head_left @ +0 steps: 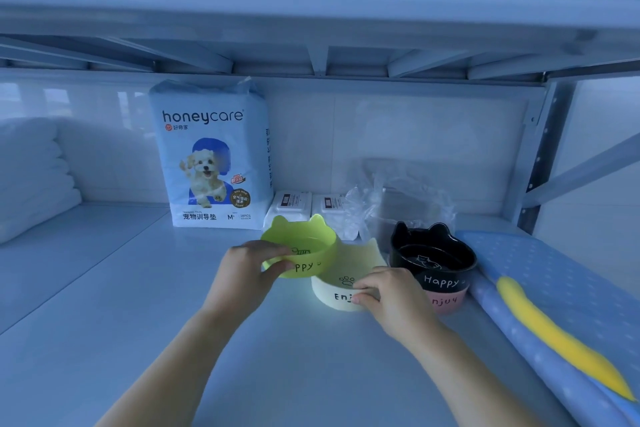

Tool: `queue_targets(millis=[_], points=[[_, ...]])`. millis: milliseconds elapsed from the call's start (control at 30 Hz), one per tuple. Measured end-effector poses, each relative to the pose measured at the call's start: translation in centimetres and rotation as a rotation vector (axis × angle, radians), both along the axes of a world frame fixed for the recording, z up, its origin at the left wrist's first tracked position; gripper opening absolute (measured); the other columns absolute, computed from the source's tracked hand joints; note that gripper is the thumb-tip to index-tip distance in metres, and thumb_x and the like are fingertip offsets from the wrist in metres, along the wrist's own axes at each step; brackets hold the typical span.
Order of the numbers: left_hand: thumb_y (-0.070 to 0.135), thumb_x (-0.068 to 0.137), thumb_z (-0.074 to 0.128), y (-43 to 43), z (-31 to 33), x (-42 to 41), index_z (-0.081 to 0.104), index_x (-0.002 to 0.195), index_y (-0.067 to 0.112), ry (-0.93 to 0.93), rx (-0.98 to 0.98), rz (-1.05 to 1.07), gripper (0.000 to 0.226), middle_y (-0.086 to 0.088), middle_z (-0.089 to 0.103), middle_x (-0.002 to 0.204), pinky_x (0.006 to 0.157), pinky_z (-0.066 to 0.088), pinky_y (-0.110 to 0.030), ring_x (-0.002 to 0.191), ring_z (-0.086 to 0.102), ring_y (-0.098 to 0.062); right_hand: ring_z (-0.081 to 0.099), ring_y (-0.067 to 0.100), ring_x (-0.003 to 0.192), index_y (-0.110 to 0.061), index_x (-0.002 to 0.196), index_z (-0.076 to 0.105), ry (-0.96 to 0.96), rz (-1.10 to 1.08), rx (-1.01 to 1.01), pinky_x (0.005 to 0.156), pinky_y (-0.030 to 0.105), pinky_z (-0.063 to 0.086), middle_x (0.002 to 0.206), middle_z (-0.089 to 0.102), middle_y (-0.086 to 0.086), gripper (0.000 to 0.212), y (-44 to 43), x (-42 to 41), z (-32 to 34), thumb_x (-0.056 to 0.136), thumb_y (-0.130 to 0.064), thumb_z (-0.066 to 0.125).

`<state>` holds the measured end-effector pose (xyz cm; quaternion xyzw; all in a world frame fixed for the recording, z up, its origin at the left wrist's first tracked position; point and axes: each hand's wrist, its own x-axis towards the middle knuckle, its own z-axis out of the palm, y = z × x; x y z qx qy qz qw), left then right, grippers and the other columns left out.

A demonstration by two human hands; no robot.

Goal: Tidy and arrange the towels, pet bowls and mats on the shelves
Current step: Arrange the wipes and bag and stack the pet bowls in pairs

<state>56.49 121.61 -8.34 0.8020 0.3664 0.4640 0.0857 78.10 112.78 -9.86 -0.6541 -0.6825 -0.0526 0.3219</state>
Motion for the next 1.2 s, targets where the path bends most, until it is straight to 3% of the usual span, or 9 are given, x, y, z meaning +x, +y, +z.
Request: queue_targets(millis=[67,167,333,533,633,767,867,1067,1200], points=[[0.018,0.072,0.078,-0.2,-0.1,0.5,0.076,0.086,0.014,-0.004,0.058,-0.054,0.015,0.003,0.073,0.086,0.072,0.036,0.002,0.086,0.056,-0.004,0.063,0.013,0.093,-0.015,0.102,0.072,0.069,-0.032,0.039,0.083,0.022,0.044,0.103,0.07,-0.003,0.028,-0.4,-0.1,0.5,0.077,-0.028,0.074],[0.026,0.072,0.069,-0.6,-0.2,1.2,0.075,0.084,0.017,0.015,0.118,-0.123,0.016,0.008,0.072,0.082,0.069,0.043,-0.01,0.083,0.057,-0.004,0.058,-0.006,0.075,-0.013,0.101,0.073,0.15,-0.031,0.253,0.073,0.001,0.036,0.099,0.072,-0.001,0.034,-0.9,0.1,2.1,0.069,-0.02,0.081],[0.025,0.074,0.069,-1.2,-0.3,3.7,0.074,0.082,0.017,0.017,0.176,-0.199,0.013,0.008,0.071,0.081,0.067,0.044,-0.017,0.08,0.057,-0.005,0.053,0.003,0.104,-0.009,0.109,0.07,0.136,0.027,0.294,0.085,-0.007,0.029,0.11,0.069,0.002,0.04,-1.4,0.0,3.2,0.07,-0.013,0.08],[0.024,0.076,0.068,-1.3,-1.7,6.0,0.075,0.088,0.018,0.019,0.14,-0.241,0.015,0.007,0.071,0.086,0.074,0.039,-0.004,0.086,0.057,-0.005,0.059,0.01,0.112,-0.012,0.118,0.065,0.074,0.039,0.179,0.091,0.002,0.029,0.122,0.063,-0.002,0.036,-1.1,0.2,2.5,0.082,-0.016,0.07],[0.022,0.076,0.071,-1.3,-2.0,5.9,0.073,0.099,0.021,-0.067,0.077,-0.27,0.023,0.011,0.068,0.101,0.081,0.037,0.0,0.095,0.057,0.002,0.06,0.012,0.11,-0.012,0.115,0.066,0.04,0.036,0.126,0.09,0.007,0.034,0.118,0.066,-0.003,0.032,-0.9,0.1,2.1,0.083,-0.018,0.069],[0.023,0.078,0.073,-1.3,-2.0,5.0,0.037,0.132,0.043,-0.189,-0.273,-0.327,0.068,0.034,0.037,0.128,0.089,0.037,-0.004,0.116,0.04,0.014,0.06,0.01,0.107,-0.013,0.112,0.068,0.033,0.02,0.108,0.089,0.01,0.037,0.116,0.067,-0.005,0.029,-0.9,-0.1,2.0,0.083,-0.02,0.069],[0.03,0.079,0.07,-0.8,-2.6,4.6,0.021,0.143,0.036,-0.183,-0.529,-0.29,0.08,0.024,0.036,0.129,0.091,0.038,-0.016,0.118,0.041,0.001,0.061,0.01,0.102,-0.015,0.108,0.07,0.036,0.007,0.105,0.084,0.011,0.038,0.113,0.067,-0.007,0.028,-0.9,-0.3,1.8,0.081,-0.023,0.071],[0.049,0.074,0.061,0.0,-3.1,4.7,0.051,0.117,0.046,-0.117,-0.56,-0.402,0.044,0.03,0.061,0.114,0.087,0.043,-0.018,0.111,0.056,0.004,0.058,0.008,0.103,-0.018,0.108,0.07,0.022,-0.021,0.099,0.086,0.012,0.038,0.111,0.066,-0.009,0.025,-0.7,-0.5,1.7,0.083,-0.025,0.068],[0.038,0.082,0.066,0.1,-3.5,4.8,0.056,0.119,0.036,-0.165,-0.547,-0.394,0.039,0.025,0.063,0.114,0.083,0.043,-0.011,0.112,0.055,0.002,0.058,0.009,0.104,-0.017,0.107,0.07,0.026,-0.028,0.1,0.088,0.011,0.036,0.112,0.065,-0.009,0.025,-0.6,-0.6,1.7,0.084,-0.022,0.068]])
